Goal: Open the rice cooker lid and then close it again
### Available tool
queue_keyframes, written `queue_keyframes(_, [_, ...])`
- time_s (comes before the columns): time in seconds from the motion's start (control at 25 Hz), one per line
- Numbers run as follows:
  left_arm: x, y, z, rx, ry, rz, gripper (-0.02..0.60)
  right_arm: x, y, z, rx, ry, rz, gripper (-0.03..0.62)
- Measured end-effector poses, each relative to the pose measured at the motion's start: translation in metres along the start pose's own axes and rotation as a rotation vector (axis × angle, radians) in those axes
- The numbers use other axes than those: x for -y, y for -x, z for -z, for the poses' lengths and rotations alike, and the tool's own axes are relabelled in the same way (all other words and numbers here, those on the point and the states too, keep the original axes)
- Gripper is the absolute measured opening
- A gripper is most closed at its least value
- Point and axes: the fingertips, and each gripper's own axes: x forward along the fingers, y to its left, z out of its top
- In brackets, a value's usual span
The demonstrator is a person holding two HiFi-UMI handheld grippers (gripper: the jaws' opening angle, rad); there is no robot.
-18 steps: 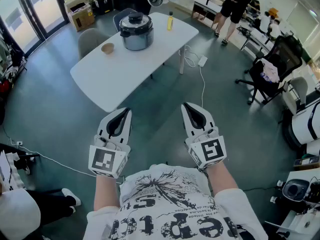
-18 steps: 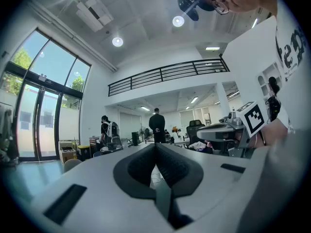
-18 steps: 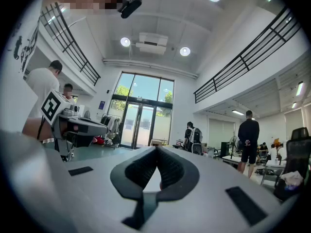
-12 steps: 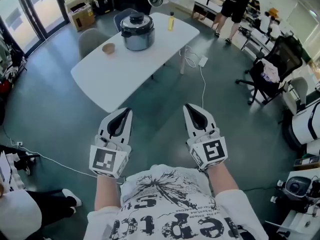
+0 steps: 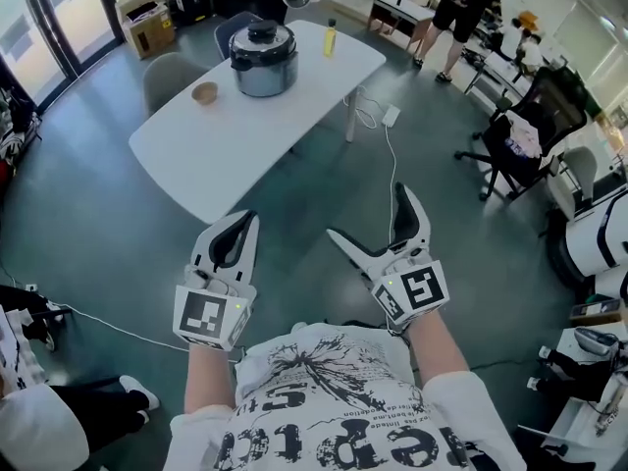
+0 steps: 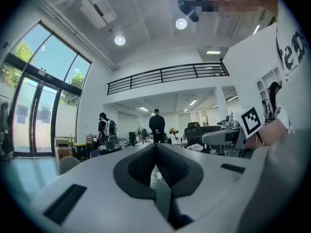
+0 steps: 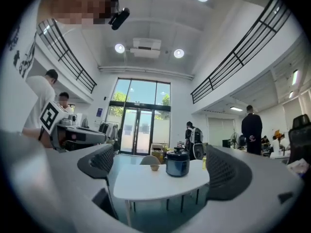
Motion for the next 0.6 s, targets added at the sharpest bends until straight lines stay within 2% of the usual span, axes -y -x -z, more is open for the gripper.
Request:
queue_keyframes(0.16, [-0.012, -0.016, 0.01, -0.019, 0.017, 0.004, 0.014, 0.021, -0.015, 0.003, -0.013, 0.025, 0.064, 0.598])
queue_keyframes(0.4, [-0.039, -0.059, 0.037, -0.051, 0.016, -0.005, 0.014, 0.048, -0.064, 0.026, -0.036, 0.012, 0.024, 0.598])
queue_keyframes(0.6, [-0.068, -0.138, 0.048, -0.065, 0.011, -0.059, 0.014, 0.109, -0.132, 0.052, -0.052, 0.005, -0.044, 0.597])
